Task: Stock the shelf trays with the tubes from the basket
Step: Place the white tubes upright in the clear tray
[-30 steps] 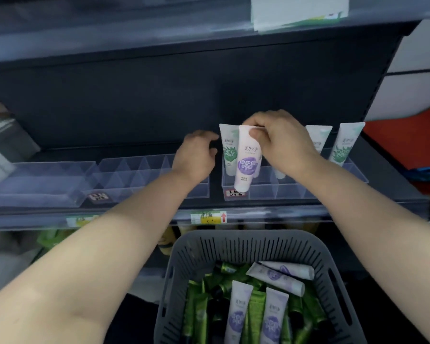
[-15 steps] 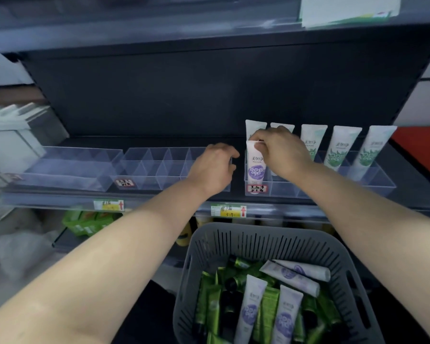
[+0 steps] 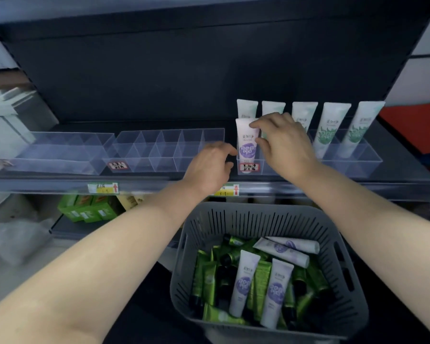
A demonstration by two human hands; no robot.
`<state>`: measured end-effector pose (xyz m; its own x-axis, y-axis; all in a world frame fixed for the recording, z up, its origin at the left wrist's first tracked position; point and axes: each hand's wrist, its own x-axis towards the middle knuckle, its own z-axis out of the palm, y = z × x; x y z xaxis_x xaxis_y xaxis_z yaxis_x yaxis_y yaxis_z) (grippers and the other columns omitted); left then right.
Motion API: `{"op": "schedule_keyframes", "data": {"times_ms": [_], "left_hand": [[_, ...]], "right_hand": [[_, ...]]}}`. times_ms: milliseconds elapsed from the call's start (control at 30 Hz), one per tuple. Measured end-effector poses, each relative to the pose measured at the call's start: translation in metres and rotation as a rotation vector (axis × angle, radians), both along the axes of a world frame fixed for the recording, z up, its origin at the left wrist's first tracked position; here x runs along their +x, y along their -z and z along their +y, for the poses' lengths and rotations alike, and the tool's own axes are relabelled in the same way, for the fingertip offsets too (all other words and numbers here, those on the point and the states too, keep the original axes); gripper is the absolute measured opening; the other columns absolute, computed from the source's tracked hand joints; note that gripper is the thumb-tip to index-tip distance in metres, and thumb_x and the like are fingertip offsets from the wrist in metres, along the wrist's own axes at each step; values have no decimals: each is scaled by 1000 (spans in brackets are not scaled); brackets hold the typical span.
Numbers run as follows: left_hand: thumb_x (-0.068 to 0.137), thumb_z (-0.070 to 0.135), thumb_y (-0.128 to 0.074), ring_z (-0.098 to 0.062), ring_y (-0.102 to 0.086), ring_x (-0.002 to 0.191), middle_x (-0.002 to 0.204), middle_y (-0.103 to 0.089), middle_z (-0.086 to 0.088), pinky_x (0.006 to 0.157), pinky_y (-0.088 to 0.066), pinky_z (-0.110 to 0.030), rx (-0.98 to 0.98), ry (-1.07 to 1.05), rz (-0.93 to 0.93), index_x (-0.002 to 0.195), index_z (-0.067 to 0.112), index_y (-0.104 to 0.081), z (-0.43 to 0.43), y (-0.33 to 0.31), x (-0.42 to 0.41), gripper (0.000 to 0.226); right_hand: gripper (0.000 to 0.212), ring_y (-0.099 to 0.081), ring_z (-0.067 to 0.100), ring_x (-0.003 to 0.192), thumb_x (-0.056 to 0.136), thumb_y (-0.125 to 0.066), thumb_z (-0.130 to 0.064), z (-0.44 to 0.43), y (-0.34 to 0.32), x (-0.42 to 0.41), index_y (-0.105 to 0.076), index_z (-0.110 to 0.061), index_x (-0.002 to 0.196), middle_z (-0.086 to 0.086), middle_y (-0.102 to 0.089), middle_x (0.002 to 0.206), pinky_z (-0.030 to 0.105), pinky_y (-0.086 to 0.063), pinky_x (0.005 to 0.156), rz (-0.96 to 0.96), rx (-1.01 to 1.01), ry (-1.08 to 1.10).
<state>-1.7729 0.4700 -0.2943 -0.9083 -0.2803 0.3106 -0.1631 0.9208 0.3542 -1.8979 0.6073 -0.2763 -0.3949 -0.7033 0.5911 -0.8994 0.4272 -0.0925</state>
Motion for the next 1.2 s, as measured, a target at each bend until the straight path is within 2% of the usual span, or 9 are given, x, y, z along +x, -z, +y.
{"op": "schedule_keyframes", "data": {"times_ms": [233,400,567,667,767,833,933,1033,1200], "left_hand": [[91,6,-55,-22,-53,115,123,-61,-7,95,-45,-34,61,81,-30,120,12,-62,36,38,13,30],[91,10,-56,-22,-54,114,119,-63,-5,94,-46,-34,93,82,-165,118,14,-63,55,80,23,28],[94,13,-53,-22,-53,116,127,-58,-7,95,-46,-32,174,41,-411,125,13,-59,66,126,30,31],[95,15,-52,-24,-53,116,128,-58,-8,92,-46,-30,217,32,-503,126,12,-58,71,146,33,32],[94,15,-52,-26,-54,115,126,-59,-10,93,-47,-35,234,29,-564,125,12,-58,75,158,34,32],[93,15,-52,-26,-54,115,127,-58,-10,93,-47,-36,224,16,-587,126,14,-57,76,164,34,34],[94,15,-51,-26,-52,117,129,-57,-10,93,-46,-35,212,13,-599,128,15,-55,76,169,33,35],[94,14,-51,-26,-50,117,129,-57,-9,93,-45,-35,217,16,-616,128,14,-55,76,172,32,34],[95,17,-48,-27,-46,116,126,-56,-12,93,-45,-38,192,21,-687,129,15,-53,75,180,32,35]], "right_hand": [[29,-57,29,95,81,-63,-5,52,62,29,-66,-13,109,6,-63,104,39,-47,73,-55,56,-45],[37,-58,30,91,70,-68,1,82,124,44,-67,-17,102,5,-64,99,37,-47,67,-193,249,4],[37,-47,23,115,91,-51,-14,105,175,56,-54,-25,127,0,-56,122,33,-41,86,-454,597,82],[42,-41,25,123,92,-49,-20,111,194,59,-47,-22,135,4,-52,131,35,-39,93,-478,765,103],[46,-27,27,139,95,-45,-25,112,203,63,-39,-19,141,6,-43,143,38,-31,104,-525,844,127],[48,-23,27,141,95,-46,-28,111,207,66,-38,-20,141,8,-40,146,39,-28,107,-529,883,134],[50,-33,28,132,90,-54,-31,110,211,68,-42,-20,138,7,-49,137,37,-33,101,-594,842,155],[55,-46,26,122,83,-66,-27,110,205,66,-48,-20,134,5,-55,130,31,-41,96,-872,619,219],[28,-58,12,101,81,-71,-18,114,188,63,-69,-25,108,-10,-62,102,23,-45,80,-1148,455,193]]}}
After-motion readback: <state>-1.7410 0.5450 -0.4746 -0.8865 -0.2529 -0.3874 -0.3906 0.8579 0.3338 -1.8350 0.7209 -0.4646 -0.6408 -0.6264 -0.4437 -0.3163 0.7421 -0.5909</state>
